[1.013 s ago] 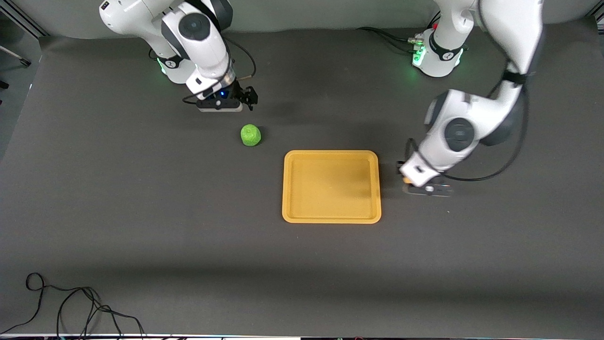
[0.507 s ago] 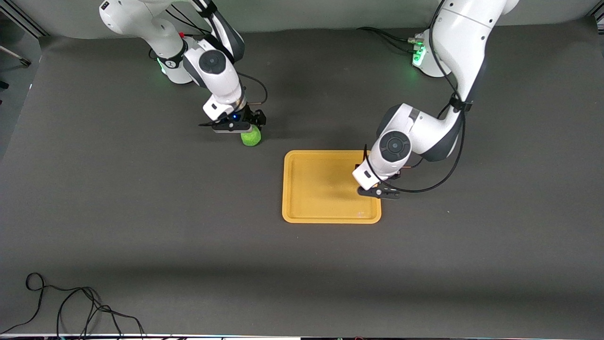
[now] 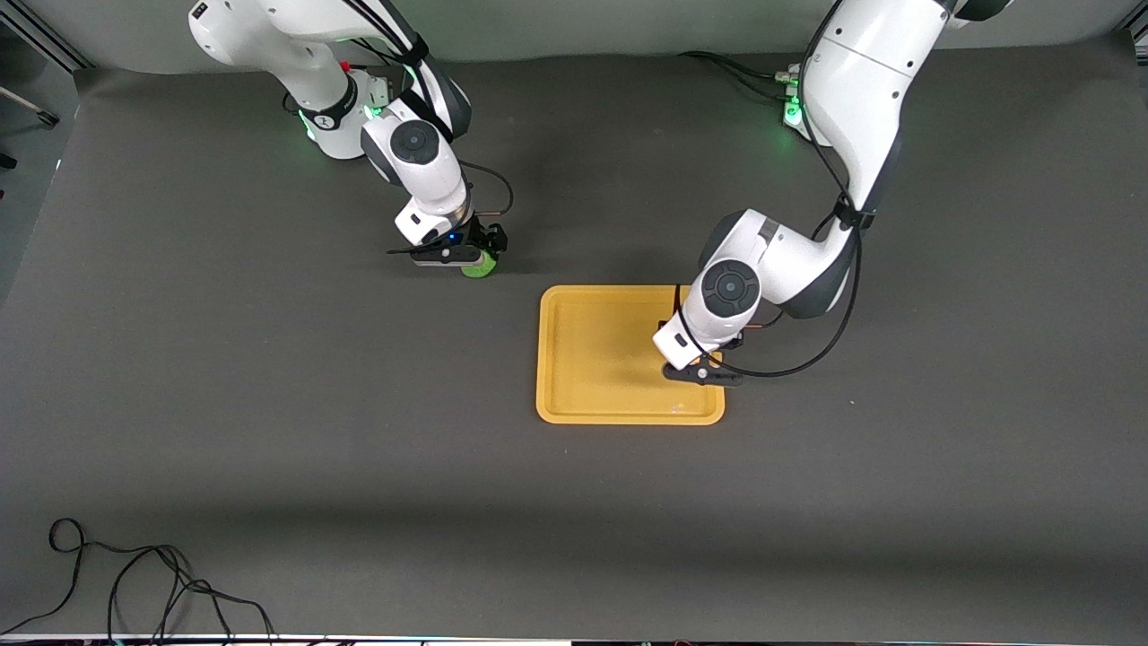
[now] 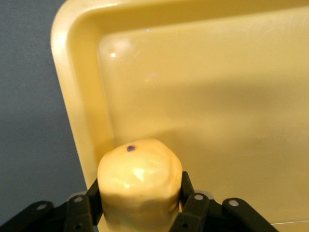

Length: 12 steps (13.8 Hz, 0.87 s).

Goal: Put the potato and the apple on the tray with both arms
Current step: 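Carry the potato onto the tray while the right gripper grasps the apple, then release the potato and withdraw the left gripper while the right gripper lifts the apple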

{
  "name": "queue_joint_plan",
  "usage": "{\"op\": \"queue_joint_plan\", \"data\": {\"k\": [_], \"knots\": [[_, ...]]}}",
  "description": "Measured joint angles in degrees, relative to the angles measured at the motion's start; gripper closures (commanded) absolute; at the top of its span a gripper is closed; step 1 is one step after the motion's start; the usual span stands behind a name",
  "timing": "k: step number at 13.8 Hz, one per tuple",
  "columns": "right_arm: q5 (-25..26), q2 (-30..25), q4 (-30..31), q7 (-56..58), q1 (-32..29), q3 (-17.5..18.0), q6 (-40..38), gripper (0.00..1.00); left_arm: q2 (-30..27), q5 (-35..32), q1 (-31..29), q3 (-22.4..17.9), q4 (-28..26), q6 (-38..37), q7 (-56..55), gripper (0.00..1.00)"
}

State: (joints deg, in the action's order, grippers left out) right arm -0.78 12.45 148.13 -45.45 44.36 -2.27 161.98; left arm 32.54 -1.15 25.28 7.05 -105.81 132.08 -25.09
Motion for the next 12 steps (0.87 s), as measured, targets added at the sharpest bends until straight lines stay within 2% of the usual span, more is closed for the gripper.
{"op": "queue_joint_plan", "data": {"k": [1, 2, 5, 7, 9, 12], "knots": [[0.0, 0.2, -0.1, 0.0, 0.0, -0.1, 0.1, 0.47, 0.1, 0.0, 0.0, 0.0, 0.0, 0.0, 0.0, 0.09], [0.0, 0.1, -0.2, 0.0, 0.0, -0.2, 0.1, 0.48, 0.1, 0.0, 0.0, 0.0, 0.0, 0.0, 0.0, 0.01], [0.0, 0.1, -0.8, 0.0, 0.0, -0.7, 0.0, 0.50, 0.2, 0.0, 0.0, 0.0, 0.4, 0.0, 0.0, 0.01], [0.0, -0.9, -2.5, 0.1, 0.0, -1.6, -3.5, 0.50, 0.0, 0.0, -0.2, -0.2, 1.1, 0.0, -0.1, 0.01], [0.1, -3.4, -6.7, 0.4, 0.0, -2.6, -12.9, 0.49, -1.5, 0.0, -1.0, -0.9, 2.2, -0.2, -0.1, 0.00], [0.3, -8.7, -14.6, 3.3, -0.1, -5.2, -28.8, 0.49, -7.3, -0.3, -6.1, -1.2, 5.1, -4.7, 1.9, 0.00]]}}
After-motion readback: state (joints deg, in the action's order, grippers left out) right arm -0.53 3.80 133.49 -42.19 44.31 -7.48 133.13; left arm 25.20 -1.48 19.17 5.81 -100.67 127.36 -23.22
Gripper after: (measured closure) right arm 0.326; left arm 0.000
